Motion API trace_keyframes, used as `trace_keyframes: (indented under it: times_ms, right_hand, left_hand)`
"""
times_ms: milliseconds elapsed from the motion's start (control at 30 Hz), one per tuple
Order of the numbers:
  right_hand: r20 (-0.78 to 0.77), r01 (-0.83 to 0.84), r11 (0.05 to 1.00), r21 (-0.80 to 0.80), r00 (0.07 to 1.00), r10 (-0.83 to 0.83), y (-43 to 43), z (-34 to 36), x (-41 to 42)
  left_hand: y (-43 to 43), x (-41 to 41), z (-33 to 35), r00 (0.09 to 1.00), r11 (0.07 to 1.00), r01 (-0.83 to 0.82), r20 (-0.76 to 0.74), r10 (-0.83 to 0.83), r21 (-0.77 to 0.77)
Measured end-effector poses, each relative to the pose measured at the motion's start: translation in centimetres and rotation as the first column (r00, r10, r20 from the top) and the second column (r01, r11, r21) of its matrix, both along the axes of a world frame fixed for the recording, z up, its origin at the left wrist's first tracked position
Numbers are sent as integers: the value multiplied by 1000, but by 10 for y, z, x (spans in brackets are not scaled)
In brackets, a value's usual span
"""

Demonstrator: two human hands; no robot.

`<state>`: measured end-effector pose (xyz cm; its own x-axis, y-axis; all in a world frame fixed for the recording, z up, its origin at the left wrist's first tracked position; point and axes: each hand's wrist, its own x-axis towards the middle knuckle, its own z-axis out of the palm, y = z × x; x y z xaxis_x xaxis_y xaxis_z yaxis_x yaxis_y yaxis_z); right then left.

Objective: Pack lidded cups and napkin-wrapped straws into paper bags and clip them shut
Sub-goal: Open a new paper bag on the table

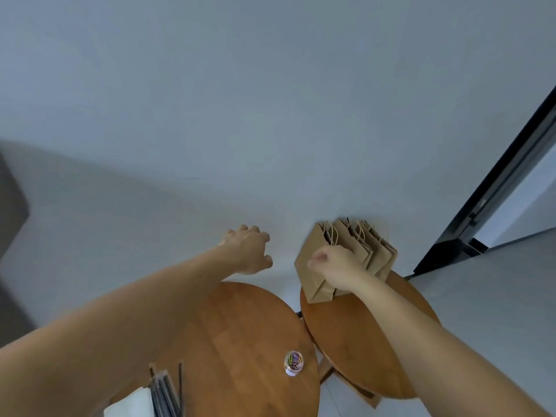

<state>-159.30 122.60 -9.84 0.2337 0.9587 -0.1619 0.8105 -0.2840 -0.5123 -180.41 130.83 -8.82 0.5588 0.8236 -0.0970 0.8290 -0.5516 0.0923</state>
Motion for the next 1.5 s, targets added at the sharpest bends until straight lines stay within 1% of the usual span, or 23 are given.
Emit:
trace_keyframes:
  times_ms: [100, 200, 267, 367, 467, 533, 700, 800, 900, 967, 1133, 1300, 1433, 1500]
  right_hand:
    - [6, 60, 998, -33, 998, -59, 2, -23, 28]
    - [40, 87, 993, -80, 996, -84, 17, -44, 57]
    - [61, 104, 992, -72, 993, -100, 34, -57, 79]
    - [115, 138, 988, -64, 985, -130, 64, -81, 110]
    - [175, 158, 984, -77, 974, -142, 97, -110, 142]
    - [179, 176, 980, -88, 971, -158, 118, -130, 162]
    - [197, 144, 979, -143, 974, -115, 161, -173, 198]
    - [181, 110, 985, -134, 980, -85, 178, -192, 211]
    - [238, 67, 990, -128, 971, -35, 185, -202, 216]
    - [264, 30, 995, -96, 965, -4, 186, -201, 214]
    - [250, -104, 994, -16, 963, 105, 183, -181, 185]
    - [236, -268, 962, 56, 940, 248, 165, -159, 123]
    - [208, -346, 933, 103, 924, 320, 143, -146, 62]
    - [200, -382, 920, 84, 911, 360, 127, -146, 33]
  left_hand:
    - [8, 25, -20, 1000, 999, 22, 7, -22, -47]
    - [23, 47, -35, 1000, 994, 13, 5, -12, -105]
    - [37, 61, -46, 1000, 994, -8, 8, 9, -110]
    - [52, 77, -65, 996, 984, -82, 18, 86, -161]
    - [65, 92, -83, 986, 967, -166, -13, 166, -195]
    - [74, 101, -92, 974, 951, -224, -15, 226, -212]
    - [74, 118, -116, 943, 901, -329, -48, 329, -282]
    - [69, 120, -126, 925, 868, -376, -73, 373, -325]
    - [66, 114, -129, 906, 843, -419, -95, 413, -338]
    - [65, 107, -128, 892, 833, -447, -97, 441, -325]
    - [62, 90, -124, 877, 823, -473, -73, 476, -313]
    - [46, 66, -120, 879, 831, -458, -23, 476, -315]
    - [29, 34, -117, 878, 830, -465, -42, 476, -310]
    - [20, 14, -119, 877, 827, -469, -52, 478, -310]
